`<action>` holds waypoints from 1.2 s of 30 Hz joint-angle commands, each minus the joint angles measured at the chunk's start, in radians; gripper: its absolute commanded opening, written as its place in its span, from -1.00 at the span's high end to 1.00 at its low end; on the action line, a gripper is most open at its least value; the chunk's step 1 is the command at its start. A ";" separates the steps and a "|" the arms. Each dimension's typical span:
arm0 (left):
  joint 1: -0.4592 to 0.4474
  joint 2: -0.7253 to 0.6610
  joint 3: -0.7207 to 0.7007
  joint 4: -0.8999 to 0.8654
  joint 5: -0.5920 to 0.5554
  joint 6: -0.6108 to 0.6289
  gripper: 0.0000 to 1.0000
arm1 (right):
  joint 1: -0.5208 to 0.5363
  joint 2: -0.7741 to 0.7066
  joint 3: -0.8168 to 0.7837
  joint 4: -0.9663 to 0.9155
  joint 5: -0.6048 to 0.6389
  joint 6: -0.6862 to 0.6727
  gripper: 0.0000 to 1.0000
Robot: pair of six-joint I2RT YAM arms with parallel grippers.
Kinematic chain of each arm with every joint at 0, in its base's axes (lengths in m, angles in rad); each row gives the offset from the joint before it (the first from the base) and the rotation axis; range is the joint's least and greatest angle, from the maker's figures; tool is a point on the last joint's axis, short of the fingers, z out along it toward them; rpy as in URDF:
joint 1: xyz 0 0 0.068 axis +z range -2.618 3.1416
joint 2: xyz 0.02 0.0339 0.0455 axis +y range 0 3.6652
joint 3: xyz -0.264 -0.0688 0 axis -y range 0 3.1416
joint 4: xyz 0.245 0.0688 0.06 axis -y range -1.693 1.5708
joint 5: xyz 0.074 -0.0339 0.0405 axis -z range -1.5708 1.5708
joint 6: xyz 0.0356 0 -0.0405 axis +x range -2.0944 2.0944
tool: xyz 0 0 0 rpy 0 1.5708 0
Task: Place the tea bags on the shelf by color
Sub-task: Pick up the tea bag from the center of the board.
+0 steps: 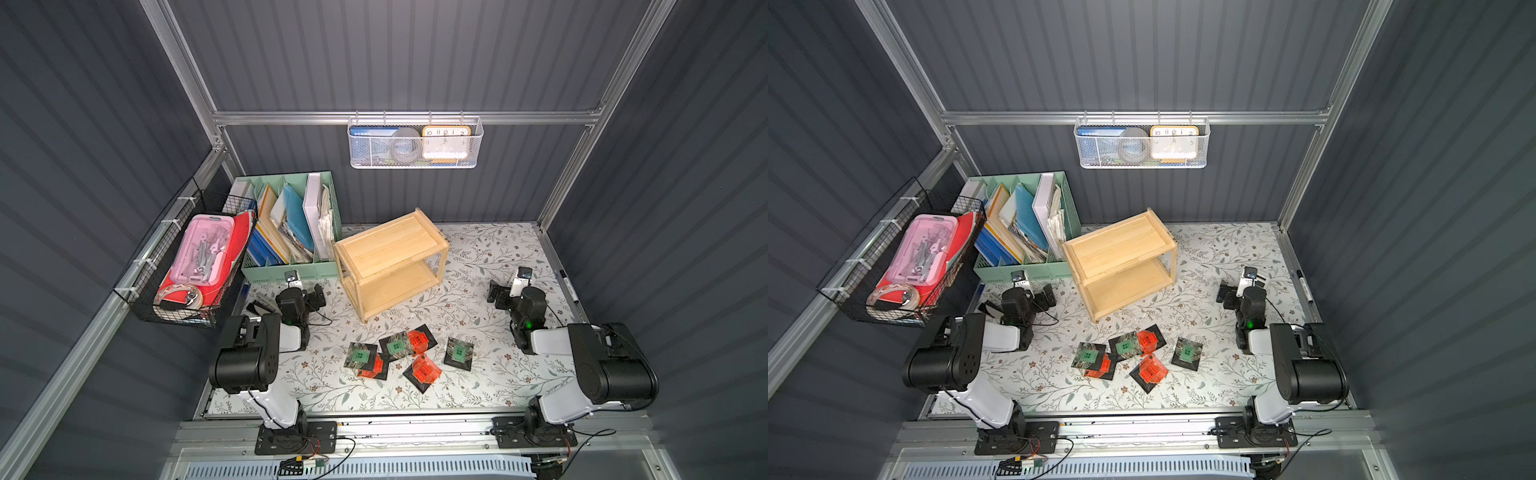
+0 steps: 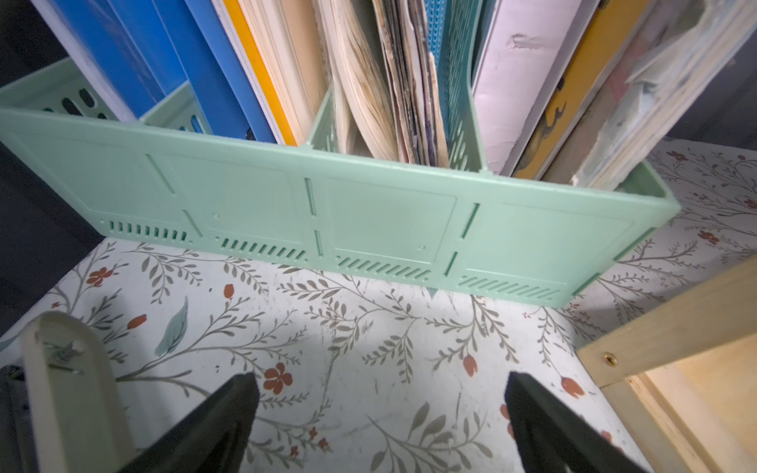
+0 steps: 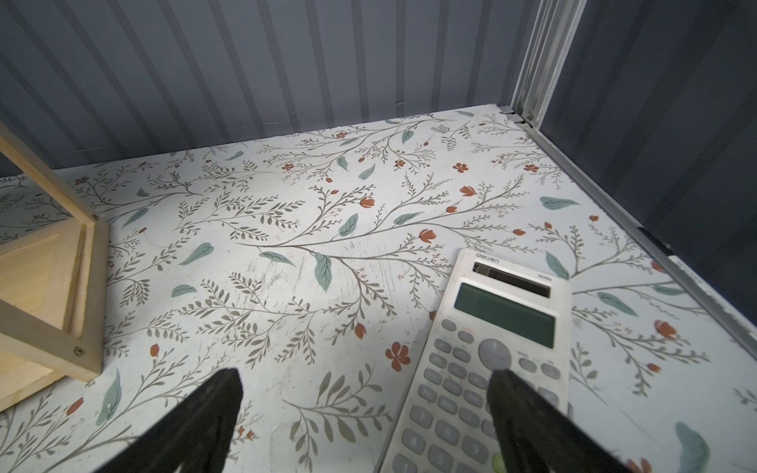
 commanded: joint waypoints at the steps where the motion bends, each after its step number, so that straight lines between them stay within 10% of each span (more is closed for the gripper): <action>1: 0.005 0.008 0.015 -0.004 0.010 -0.005 -1.00 | 0.003 0.010 -0.007 0.020 -0.002 -0.005 -0.98; 20: 0.005 -0.004 0.020 -0.019 -0.040 -0.021 -1.00 | -0.008 -0.023 -0.017 0.017 0.051 0.026 -0.98; 36: 0.004 -0.360 0.298 -0.881 -0.007 -0.391 -1.00 | -0.008 -0.710 0.155 -1.027 0.064 0.301 -0.98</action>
